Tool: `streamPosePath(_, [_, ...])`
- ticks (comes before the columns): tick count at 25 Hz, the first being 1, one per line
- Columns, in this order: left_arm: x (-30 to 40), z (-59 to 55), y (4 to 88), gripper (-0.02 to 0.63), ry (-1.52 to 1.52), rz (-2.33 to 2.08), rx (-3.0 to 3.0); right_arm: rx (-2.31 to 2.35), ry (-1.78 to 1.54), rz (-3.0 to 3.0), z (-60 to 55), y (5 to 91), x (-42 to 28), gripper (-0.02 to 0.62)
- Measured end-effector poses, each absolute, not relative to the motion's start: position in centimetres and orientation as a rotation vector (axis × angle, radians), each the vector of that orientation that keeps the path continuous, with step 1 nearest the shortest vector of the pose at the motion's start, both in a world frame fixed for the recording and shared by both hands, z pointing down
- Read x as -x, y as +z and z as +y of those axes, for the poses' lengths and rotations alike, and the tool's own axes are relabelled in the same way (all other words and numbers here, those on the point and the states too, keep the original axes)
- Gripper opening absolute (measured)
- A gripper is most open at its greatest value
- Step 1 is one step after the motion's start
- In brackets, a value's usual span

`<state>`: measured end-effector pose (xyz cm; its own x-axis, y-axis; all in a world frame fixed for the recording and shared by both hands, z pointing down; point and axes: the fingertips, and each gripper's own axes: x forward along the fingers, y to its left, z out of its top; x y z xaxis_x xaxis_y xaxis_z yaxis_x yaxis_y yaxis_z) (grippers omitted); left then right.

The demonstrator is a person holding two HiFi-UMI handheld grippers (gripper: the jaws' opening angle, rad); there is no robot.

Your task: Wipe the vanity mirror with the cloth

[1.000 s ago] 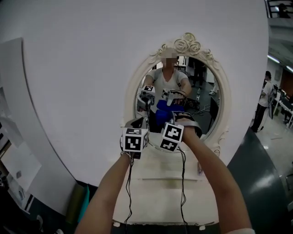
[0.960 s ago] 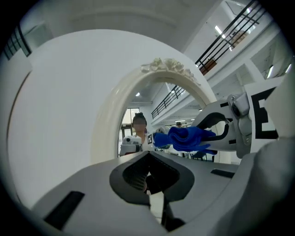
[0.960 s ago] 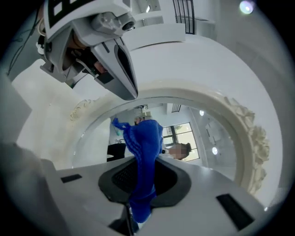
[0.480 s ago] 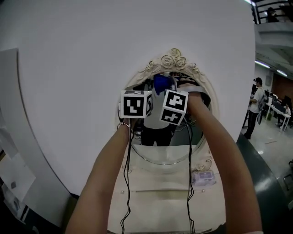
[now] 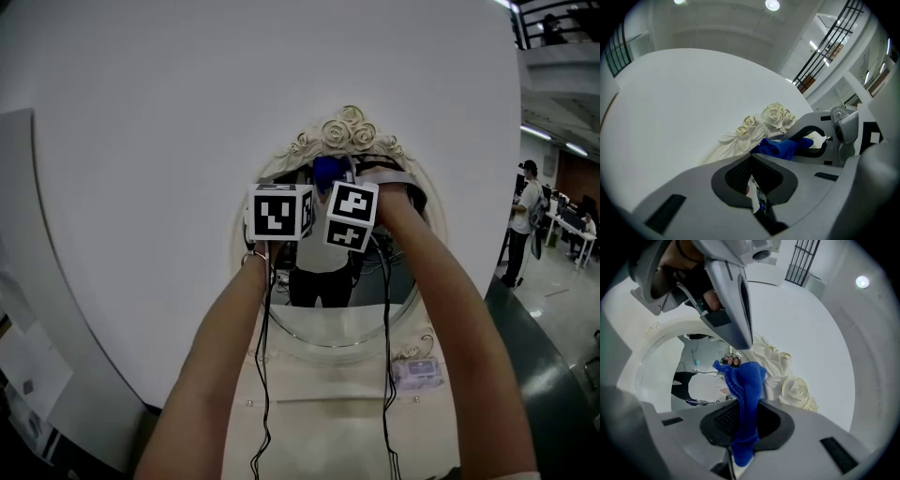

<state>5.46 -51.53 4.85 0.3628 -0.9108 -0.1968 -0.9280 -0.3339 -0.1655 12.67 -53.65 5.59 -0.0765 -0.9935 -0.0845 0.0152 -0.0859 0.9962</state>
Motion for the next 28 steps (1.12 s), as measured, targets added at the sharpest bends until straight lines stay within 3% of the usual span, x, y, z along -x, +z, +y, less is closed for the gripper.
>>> streamPosePath(28, [-3.6, -53.5, 23.0, 0.005, -0.04, 1.753, 2.478, -1.012, -1.204, -1.312, -54.3, 23.2, -11.3, 0.066])
